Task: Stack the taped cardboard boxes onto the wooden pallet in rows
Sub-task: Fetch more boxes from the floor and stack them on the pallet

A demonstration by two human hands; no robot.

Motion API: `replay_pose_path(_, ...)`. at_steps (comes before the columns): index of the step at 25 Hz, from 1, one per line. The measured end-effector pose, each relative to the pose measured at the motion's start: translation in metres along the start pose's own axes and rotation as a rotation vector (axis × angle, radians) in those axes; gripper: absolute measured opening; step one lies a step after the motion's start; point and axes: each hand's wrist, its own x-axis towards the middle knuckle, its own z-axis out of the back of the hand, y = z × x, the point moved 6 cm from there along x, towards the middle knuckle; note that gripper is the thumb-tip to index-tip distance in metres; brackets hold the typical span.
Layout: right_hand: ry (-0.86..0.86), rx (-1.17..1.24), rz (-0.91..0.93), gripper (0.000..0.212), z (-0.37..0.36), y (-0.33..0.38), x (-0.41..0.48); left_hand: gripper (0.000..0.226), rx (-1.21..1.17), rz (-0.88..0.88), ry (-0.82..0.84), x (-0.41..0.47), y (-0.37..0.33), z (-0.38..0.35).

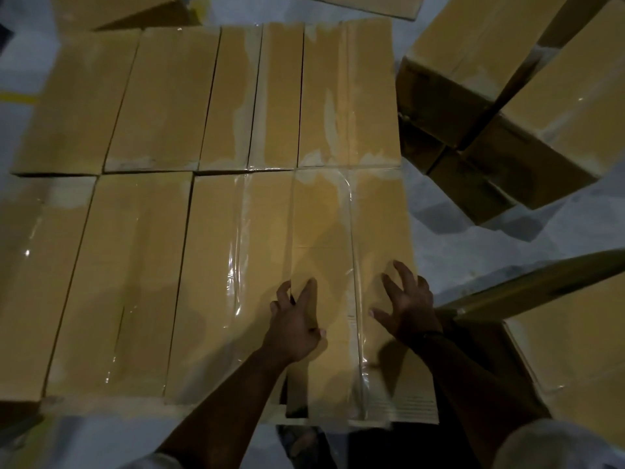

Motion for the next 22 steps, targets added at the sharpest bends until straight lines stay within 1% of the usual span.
replay_pose_path(2, 0.025, -0.033, 0.001, 0.081, -0.009, -0.003, 0.008, 0.107, -0.021, 0.007, 0.019, 0.010, 0.004, -0.002)
replay_pose_path(4, 0.090, -0.078, -0.002, 0.083, -0.021, -0.007, 0.012, 0.105, 0.012, -0.001, 0.067, 0.016, 0.009, -0.007)
replay_pose_path(7, 0.205, -0.115, -0.016, 0.089, -0.040, -0.009, 0.016, 0.097, 0.162, -0.032, 0.130, 0.017, 0.016, -0.016)
replay_pose_path(10, 0.265, -0.034, -0.108, 0.092, -0.044, -0.007, 0.018, 0.092, 0.288, -0.051, 0.121, 0.011, 0.023, -0.022)
replay_pose_path(12, 0.303, -0.032, -0.128, 0.096, -0.044, -0.004, 0.013, 0.095, 0.333, -0.065, 0.108, 0.001, 0.026, -0.027)
replay_pose_path(14, 0.353, -0.035, -0.153, 0.099, -0.046, -0.001, 0.000, 0.103, 0.389, -0.076, 0.140, -0.014, 0.031, -0.036)
replay_pose_path(17, 0.371, -0.077, -0.143, 0.102, -0.053, 0.008, -0.027, 0.112, 0.450, -0.106, 0.178, -0.042, 0.036, -0.051)
replay_pose_path(20, 0.433, -0.104, -0.178, 0.110, -0.066, 0.012, -0.056, 0.123, 0.509, -0.117, 0.175, -0.065, 0.046, -0.064)
replay_pose_path(22, 0.446, -0.083, -0.200, 0.118, -0.079, 0.010, -0.078, 0.127, 0.549, -0.129, 0.133, -0.075, 0.052, -0.071)
